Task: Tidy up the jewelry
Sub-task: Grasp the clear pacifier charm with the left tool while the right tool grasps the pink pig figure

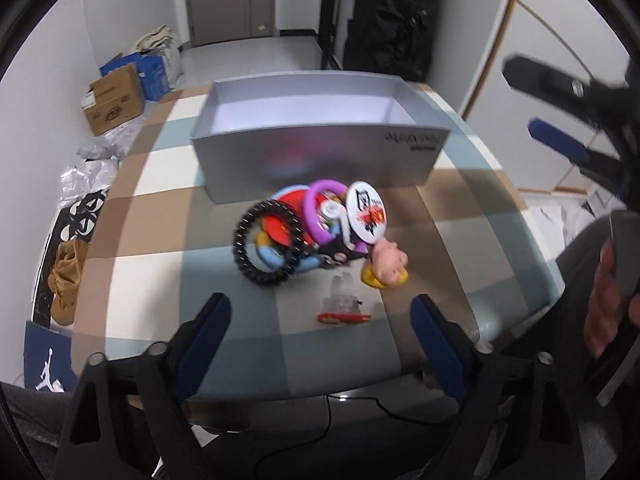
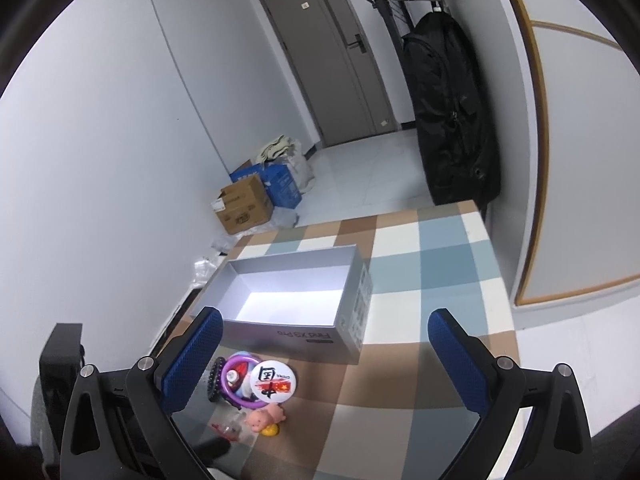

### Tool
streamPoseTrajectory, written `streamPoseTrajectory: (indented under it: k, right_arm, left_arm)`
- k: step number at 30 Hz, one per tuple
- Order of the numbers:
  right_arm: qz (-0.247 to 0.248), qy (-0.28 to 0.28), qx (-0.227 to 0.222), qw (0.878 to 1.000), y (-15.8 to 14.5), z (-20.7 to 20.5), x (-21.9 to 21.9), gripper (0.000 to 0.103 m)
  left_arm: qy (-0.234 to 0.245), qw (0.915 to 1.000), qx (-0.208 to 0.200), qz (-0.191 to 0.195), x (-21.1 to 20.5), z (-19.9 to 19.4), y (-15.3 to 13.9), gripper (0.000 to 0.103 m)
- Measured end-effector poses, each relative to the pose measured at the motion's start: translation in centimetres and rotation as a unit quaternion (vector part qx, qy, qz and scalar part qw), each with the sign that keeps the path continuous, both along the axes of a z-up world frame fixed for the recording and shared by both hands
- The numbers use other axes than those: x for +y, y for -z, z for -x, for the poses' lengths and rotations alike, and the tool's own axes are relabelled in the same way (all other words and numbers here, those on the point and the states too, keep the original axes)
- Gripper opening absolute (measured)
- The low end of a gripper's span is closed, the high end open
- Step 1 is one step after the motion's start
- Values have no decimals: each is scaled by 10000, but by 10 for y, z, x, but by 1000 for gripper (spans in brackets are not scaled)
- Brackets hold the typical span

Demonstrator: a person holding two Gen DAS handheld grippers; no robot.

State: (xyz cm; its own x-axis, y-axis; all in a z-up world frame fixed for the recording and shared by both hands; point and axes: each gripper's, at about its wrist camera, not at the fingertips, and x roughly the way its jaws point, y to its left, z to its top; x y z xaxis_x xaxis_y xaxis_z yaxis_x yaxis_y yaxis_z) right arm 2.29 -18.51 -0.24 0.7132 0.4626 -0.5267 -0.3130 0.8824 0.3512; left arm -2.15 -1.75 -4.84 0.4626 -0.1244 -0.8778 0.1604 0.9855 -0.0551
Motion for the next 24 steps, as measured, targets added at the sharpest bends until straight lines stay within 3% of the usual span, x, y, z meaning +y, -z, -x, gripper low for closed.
streamPoseTrajectory:
  k: [1, 6, 10, 14, 18, 24]
  right_arm:
    - [-43, -9, 45, 10000, 1, -2, -1, 103]
    - [-133, -17, 224, 9997, 7, -6, -3, 103]
    - [-158, -68, 308, 9994, 9, -8, -4, 103]
    - [-307, -163, 479, 9982, 13, -11, -4, 103]
    - [-351, -216, 567, 9975, 14, -11, -3, 103]
    - [-157, -285, 688, 9971, 18, -10, 2, 103]
  left_arm:
    - [18, 10000, -31, 5, -1, 0, 3, 72]
    - [32, 9999, -55, 88, 2, -3, 7, 56]
    - [-15, 9999, -94, 66, 4, -7, 11, 37]
    - [113, 9992, 95, 383, 7, -9, 15, 14]
    - [185, 9995, 92, 243, 2, -7, 15, 14]
    - [55, 9993, 106, 351, 8, -9, 13, 14]
